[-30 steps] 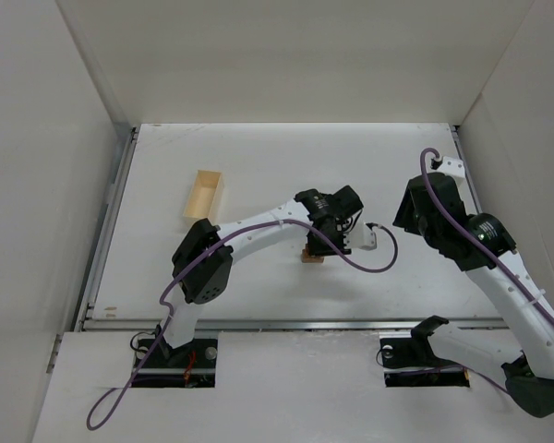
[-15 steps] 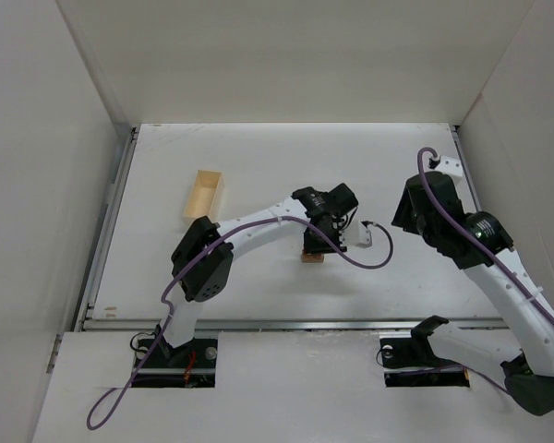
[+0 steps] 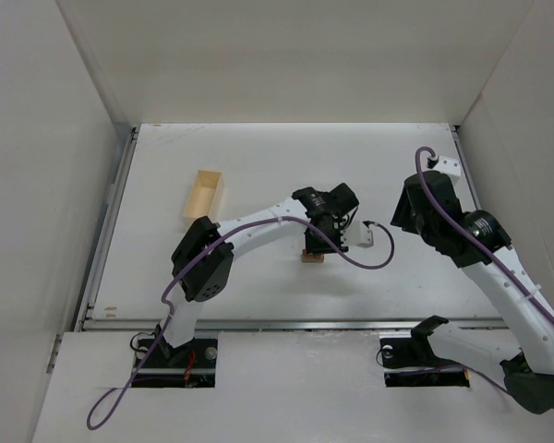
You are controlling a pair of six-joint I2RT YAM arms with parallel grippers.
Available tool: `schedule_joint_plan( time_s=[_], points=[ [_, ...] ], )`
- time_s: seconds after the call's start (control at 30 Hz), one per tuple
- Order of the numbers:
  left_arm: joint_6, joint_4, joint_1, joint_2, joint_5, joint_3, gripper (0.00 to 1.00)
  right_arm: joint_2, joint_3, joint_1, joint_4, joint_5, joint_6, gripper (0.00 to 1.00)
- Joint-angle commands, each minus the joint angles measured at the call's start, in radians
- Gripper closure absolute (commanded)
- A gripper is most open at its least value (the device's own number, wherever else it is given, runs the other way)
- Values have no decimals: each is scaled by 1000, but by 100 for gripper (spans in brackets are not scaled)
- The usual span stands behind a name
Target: Build the wood block tower
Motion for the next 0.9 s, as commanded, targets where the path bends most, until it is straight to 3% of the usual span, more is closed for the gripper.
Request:
schedule_joint_plan(
  time_s=[0.0, 0.87],
  points=[
    [18, 5, 0, -13, 22, -8, 100, -2, 1, 0, 35, 0, 8, 51],
    [18, 5, 0, -13, 22, -17, 100, -2, 1, 0, 35, 0, 8, 49]
  ],
)
